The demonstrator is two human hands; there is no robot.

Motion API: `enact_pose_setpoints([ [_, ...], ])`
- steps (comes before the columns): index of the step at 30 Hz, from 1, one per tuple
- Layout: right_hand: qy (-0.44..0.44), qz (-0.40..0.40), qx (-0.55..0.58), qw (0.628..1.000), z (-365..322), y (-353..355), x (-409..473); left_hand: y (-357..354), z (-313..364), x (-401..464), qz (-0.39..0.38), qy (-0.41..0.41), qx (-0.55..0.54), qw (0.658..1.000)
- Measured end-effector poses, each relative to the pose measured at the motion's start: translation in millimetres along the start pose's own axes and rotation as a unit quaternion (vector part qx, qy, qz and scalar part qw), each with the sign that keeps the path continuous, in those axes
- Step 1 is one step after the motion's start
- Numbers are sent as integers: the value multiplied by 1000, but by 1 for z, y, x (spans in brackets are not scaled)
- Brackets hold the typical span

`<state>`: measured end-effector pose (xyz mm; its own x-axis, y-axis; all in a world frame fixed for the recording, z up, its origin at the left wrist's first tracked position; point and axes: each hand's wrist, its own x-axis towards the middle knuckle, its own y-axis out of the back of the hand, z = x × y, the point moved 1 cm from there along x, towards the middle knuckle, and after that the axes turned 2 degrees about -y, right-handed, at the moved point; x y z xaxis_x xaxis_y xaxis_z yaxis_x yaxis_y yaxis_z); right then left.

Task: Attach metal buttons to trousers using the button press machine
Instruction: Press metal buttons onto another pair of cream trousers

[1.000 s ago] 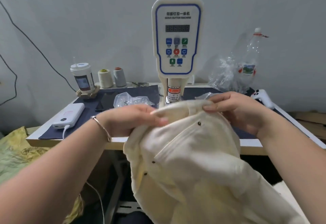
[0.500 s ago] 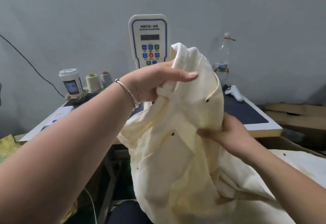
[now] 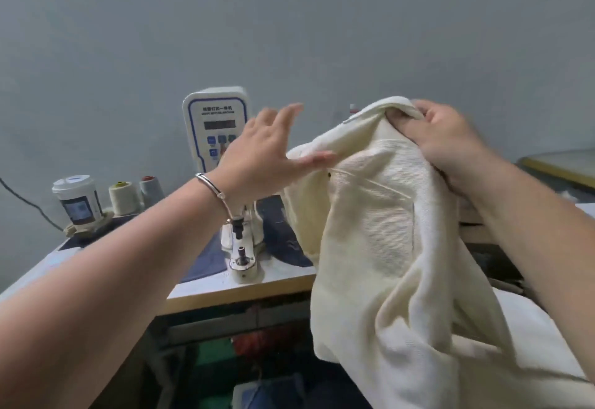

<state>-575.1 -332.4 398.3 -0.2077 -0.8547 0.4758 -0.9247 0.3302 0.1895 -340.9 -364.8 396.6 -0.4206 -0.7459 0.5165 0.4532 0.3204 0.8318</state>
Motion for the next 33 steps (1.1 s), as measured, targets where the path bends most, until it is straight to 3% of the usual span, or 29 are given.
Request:
enact_pose_setpoints([
  [2,32,-55,-34,997,-19,-3,4,2,25,4,-49,-117,-59,990],
  [4,59,-82,-52,994,-33,-5,1,-6,51,12,-54,-184,-121,974],
  [8,52,-69,-29,996,-40,20,-9,-26,84,37,3,-133,-227,965],
  [12,-23,-126,23,991,-13,73,-31,-34,103,61,17,-146,-95,985],
  [14,-84,-172,-23,981,13,107,-45,-30,103,71,58,-134,-55,988],
  [16,-159,-234,-174,943,50,134,-65,-24,99,80,97,-110,-110,983],
  [18,-236,-314,-334,857,92,146,-90,-20,96,87,128,-101,-148,976],
  [20,-320,-386,-399,768,132,145,-116,-26,97,91,140,-107,-126,976],
  [22,-340,-410,-451,716,166,133,-140,-39,101,92,133,-102,-85,982],
  [24,-309,-386,-520,697,187,116,-160,-55,106,91,117,-93,-63,987],
  [26,-280,-344,-552,706,194,104,-169,-69,111,90,94,-84,-71,989],
  [31,-224,-97,-489,838,165,138,-160,-77,99,105,98,-27,-148,984],
  [33,-227,14,-479,848,144,168,-156,-78,89,111,100,-18,-177,979],
])
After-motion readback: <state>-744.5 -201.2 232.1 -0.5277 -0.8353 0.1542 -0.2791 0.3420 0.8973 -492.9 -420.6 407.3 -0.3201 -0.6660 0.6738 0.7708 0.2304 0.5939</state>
